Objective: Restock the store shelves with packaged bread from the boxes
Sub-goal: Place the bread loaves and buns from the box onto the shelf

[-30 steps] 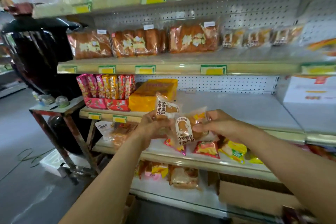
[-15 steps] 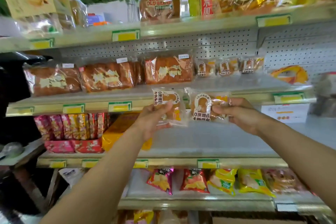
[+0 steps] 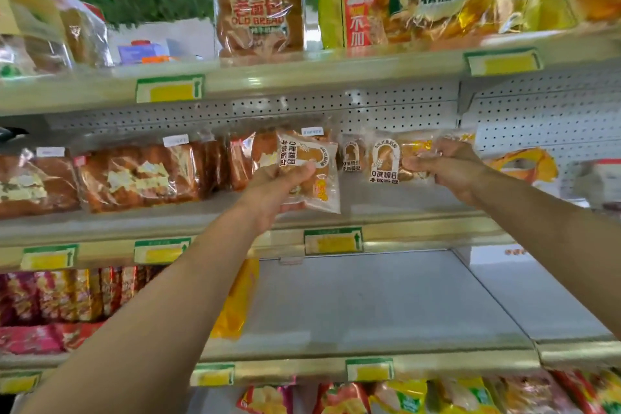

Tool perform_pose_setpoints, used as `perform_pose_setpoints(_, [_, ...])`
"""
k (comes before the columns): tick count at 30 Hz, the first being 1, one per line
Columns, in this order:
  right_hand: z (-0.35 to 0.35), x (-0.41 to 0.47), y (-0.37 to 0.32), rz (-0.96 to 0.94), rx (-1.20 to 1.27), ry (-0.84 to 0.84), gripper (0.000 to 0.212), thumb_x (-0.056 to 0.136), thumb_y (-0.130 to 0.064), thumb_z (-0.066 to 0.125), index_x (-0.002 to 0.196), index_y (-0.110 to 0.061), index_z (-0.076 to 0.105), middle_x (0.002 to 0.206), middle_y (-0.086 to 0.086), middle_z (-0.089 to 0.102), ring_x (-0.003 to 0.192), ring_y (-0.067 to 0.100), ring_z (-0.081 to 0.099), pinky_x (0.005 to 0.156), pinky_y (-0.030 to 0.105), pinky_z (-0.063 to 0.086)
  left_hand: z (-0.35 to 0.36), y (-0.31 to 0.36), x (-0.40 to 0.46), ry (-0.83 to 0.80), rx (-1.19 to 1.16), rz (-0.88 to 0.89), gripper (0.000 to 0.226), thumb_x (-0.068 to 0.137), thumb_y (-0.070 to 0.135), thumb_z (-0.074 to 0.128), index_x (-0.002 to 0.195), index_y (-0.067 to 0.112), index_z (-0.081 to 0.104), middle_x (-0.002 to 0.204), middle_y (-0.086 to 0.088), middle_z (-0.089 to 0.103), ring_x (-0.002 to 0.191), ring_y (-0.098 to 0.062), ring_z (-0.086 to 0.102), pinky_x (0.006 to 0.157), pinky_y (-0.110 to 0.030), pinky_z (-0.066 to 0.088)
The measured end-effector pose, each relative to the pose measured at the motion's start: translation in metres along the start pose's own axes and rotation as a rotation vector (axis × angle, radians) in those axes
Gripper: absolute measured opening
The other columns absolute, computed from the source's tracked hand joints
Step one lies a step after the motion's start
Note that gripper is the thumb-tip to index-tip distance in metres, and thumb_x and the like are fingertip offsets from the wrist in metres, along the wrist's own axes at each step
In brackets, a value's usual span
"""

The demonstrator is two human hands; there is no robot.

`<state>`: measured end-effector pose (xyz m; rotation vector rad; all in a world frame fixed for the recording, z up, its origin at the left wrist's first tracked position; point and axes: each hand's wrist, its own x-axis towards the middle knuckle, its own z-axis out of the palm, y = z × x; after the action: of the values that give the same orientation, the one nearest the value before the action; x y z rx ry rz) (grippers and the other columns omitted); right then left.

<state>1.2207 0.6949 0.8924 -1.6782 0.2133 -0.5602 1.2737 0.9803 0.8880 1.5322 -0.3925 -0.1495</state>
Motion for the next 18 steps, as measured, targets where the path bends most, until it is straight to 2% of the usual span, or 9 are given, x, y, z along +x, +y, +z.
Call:
perform_pose_setpoints(2, [0.003, 0.028, 0.008, 0.024, -0.021, -0.018, 0.091, 0.059, -0.019, 0.089, 0.138, -0.007, 0.046, 0.130, 0.007, 0.059, 0.114, 0.025, 0.057, 0.072, 0.028, 0.042, 0.005, 0.000, 0.017, -0.019, 0.036, 0.015, 0.019, 0.086, 0.030, 0.073, 0.096, 0.017, 0.063, 0.085, 0.002, 0.075, 0.078, -0.011, 0.072, 0.066, -0.025, 0.057])
perform_pose_setpoints(3, [0.006, 0.041, 0.011, 0.031, -0.051, -0.038, 0.093, 0.055, -0.021, 0.092, 0.136, -0.008, 0.049, 0.128, 0.007, 0.060, 0.111, 0.025, 0.058, 0.069, 0.026, 0.042, 0.008, -0.001, 0.025, -0.023, 0.050, 0.023, 0.024, 0.084, 0.031, 0.074, 0.099, 0.017, 0.062, 0.083, 0.003, 0.075, 0.075, -0.011, 0.072, 0.062, -0.024, 0.056])
perform_pose_setpoints(5, [0.012, 0.068, 0.019, 0.046, -0.092, -0.083, 0.102, 0.049, -0.027, 0.095, 0.137, -0.011, 0.048, 0.128, 0.006, 0.060, 0.107, 0.024, 0.057, 0.080, 0.030, 0.046, 0.012, -0.002, 0.041, -0.020, 0.061, 0.023, 0.034, 0.078, 0.033, 0.077, 0.103, 0.016, 0.061, 0.083, 0.004, 0.076, 0.072, -0.009, 0.072, 0.060, -0.023, 0.054])
perform_pose_setpoints(7, [0.019, 0.093, 0.024, 0.066, -0.112, -0.117, 0.091, 0.061, -0.019, 0.091, 0.140, -0.011, 0.046, 0.128, 0.004, 0.058, 0.103, 0.021, 0.055, 0.091, 0.036, 0.047, 0.015, -0.004, 0.055, -0.022, 0.073, 0.028, 0.046, 0.070, 0.037, 0.078, 0.107, 0.014, 0.062, 0.086, 0.005, 0.077, 0.072, -0.007, 0.071, 0.061, -0.024, 0.053])
perform_pose_setpoints(9, [0.027, 0.116, 0.031, 0.070, -0.145, -0.158, 0.074, 0.064, -0.019, 0.090, 0.129, -0.012, 0.056, 0.123, 0.003, 0.064, 0.094, 0.020, 0.059, 0.073, 0.032, 0.048, 0.018, -0.007, 0.067, -0.021, 0.078, 0.030, 0.055, 0.064, 0.039, 0.079, 0.111, 0.015, 0.063, 0.087, 0.006, 0.077, 0.074, -0.009, 0.072, 0.063, -0.025, 0.052])
perform_pose_setpoints(11, [0.033, 0.136, 0.040, 0.097, -0.165, -0.183, 0.066, 0.060, -0.024, 0.091, 0.118, -0.014, 0.060, 0.113, 0.004, 0.069, 0.085, 0.017, 0.060, 0.062, 0.026, 0.042, 0.018, -0.011, 0.078, -0.011, 0.068, 0.029, 0.041, 0.068, 0.035, 0.079, 0.102, 0.020, 0.063, 0.082, 0.008, 0.077, 0.077, -0.011, 0.071, 0.067, -0.028, 0.051])
perform_pose_setpoints(13, [0.036, 0.153, 0.047, 0.110, -0.183, -0.183, 0.054, 0.062, -0.025, 0.091, 0.107, -0.021, 0.060, 0.108, 0.002, 0.069, 0.083, 0.017, 0.059, 0.063, 0.026, 0.040, 0.018, -0.013, 0.087, 0.001, 0.066, 0.025, 0.027, 0.072, 0.031, 0.078, 0.093, 0.024, 0.063, 0.080, 0.007, 0.076, 0.077, -0.010, 0.071, 0.072, -0.030, 0.051])
perform_pose_setpoints(16, [0.038, 0.170, 0.053, 0.135, -0.224, -0.192, 0.058, 0.050, -0.035, 0.094, 0.097, -0.024, 0.060, 0.108, 0.007, 0.072, 0.084, 0.023, 0.062, 0.060, 0.027, 0.039, 0.019, -0.016, 0.094, 0.018, 0.075, 0.026, 0.023, 0.073, 0.029, 0.078, 0.092, 0.024, 0.065, 0.081, 0.006, 0.076, 0.075, -0.009, 0.072, 0.074, -0.030, 0.051])
perform_pose_setpoints(18, [0.037, 0.188, 0.066, 0.144, -0.257, -0.209, 0.091, 0.026, -0.051, 0.094, 0.105, -0.019, 0.062, 0.106, 0.008, 0.072, 0.092, 0.029, 0.066, 0.061, 0.030, 0.040, 0.019, -0.017, 0.098, 0.027, 0.068, 0.019, 0.020, 0.078, 0.027, 0.077, 0.091, 0.025, 0.062, 0.077, 0.010, 0.076, 0.078, -0.011, 0.071, 0.074, -0.031, 0.052])
